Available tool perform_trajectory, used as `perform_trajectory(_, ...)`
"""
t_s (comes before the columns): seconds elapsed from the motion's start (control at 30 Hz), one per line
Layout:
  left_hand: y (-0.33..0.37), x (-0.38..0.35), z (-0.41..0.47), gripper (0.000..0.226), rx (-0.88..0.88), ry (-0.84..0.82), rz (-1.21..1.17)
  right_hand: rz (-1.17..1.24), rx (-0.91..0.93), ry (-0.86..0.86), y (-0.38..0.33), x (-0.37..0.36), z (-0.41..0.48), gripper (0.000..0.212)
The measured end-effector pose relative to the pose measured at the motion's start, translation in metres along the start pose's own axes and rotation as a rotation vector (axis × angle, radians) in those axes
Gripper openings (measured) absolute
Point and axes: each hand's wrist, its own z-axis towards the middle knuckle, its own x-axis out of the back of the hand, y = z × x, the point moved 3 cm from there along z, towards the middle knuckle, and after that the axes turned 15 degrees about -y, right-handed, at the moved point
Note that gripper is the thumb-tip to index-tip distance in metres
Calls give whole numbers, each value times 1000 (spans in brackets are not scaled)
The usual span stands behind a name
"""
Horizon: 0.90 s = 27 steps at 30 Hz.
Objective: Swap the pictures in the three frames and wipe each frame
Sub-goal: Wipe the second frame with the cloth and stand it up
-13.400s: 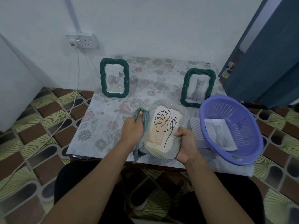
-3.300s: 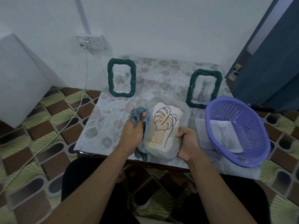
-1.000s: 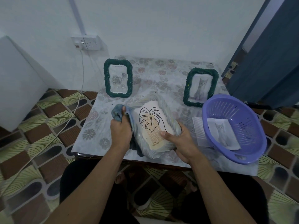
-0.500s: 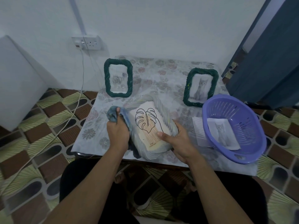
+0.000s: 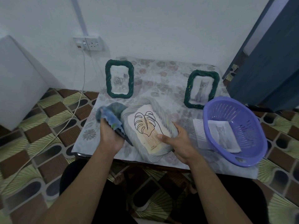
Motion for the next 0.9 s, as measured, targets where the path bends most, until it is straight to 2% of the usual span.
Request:
perform_trajectory(0.07, 9, -7, 2, 48, -47, -115, 184, -22, -17, -14, -2, 2, -1, 39)
perform_trajectory(0.13, 17, -12, 3, 22, -93, -148, 446, -39, -37, -24, -4, 6, 0, 41)
perform_trajectory(0.2, 19, -12, 4, 20, -125, -87, 675, -63, -42, -21, -9, 10, 2, 44)
perform_trajectory(0.27, 18, -9, 1, 31, -134, 68, 820, -69, -38, -5, -13, 12, 5, 51)
perform_trajectory(0.33, 11, -10, -4, 34, -148, 174, 835, -10, -21, 40, -16, 13, 6, 49)
perform_trajectory(0.43, 4, -13, -12, 34, -210, 344, 727, 224, 37, 115, -11, 15, 6, 52)
perform_trajectory(0.5, -2, -15, -15, 34, -215, 394, 645, 309, 73, 136, -7, 15, 5, 50)
perform_trajectory(0.6, -14, -18, -16, 27, -154, 262, 578, 227, 103, 173, -6, 15, 5, 33)
perform_trajectory(0.67, -16, -18, -16, 23, -147, 157, 617, 168, 109, 214, -9, 18, 2, 30)
perform_trajectory(0.77, -9, -19, -15, 20, -174, 71, 720, 73, 74, 220, -10, 23, -1, 38)
perform_trajectory(0.9, -3, -23, -11, 19, -160, 42, 770, -36, 26, 187, -10, 22, -1, 64)
